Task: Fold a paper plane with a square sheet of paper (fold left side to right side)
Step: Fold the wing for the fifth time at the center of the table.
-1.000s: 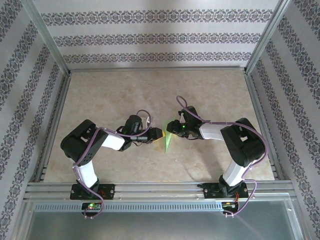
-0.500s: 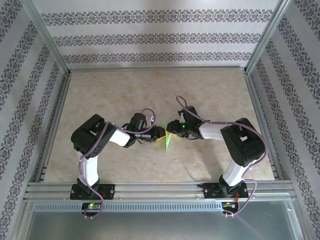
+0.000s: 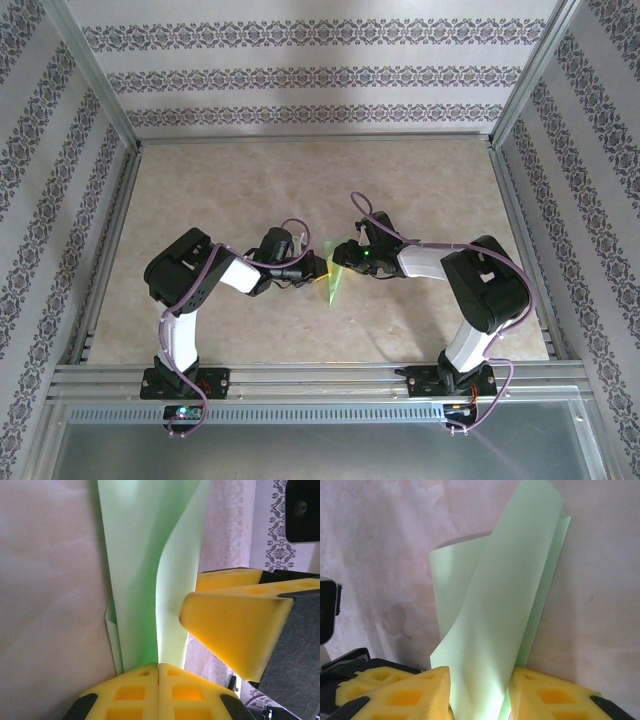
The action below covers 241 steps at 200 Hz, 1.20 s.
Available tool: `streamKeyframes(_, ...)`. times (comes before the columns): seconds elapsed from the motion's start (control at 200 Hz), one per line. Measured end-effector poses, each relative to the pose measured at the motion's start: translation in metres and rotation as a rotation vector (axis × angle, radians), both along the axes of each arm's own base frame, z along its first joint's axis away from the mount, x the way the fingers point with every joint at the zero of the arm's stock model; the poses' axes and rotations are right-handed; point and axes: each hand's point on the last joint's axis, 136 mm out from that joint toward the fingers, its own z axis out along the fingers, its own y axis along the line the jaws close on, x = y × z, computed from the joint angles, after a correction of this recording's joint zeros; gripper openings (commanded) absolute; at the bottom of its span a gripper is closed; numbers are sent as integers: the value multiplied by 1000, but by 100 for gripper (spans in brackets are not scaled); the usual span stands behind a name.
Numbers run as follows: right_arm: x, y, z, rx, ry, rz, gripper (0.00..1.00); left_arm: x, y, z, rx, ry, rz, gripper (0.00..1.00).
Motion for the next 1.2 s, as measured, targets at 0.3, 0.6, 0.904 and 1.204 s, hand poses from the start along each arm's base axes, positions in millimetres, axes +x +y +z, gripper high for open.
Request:
streamKeyframes(0.3,0,0,-1,-6,1,-2,39,-1,6,-1,33,-2,18,4)
streamKeyframes(0.6,0,1,0,-6,-1,2,39,-3,6,-2,49,-14,12,4)
streamKeyframes(0.904,0,1,1,-9,0,0,38,-4,6,-3,97,-26,16,4)
streamKeyframes(1.204,0,0,3,-12,-2,-3,38,-3,6,-4,134,-30,24,3)
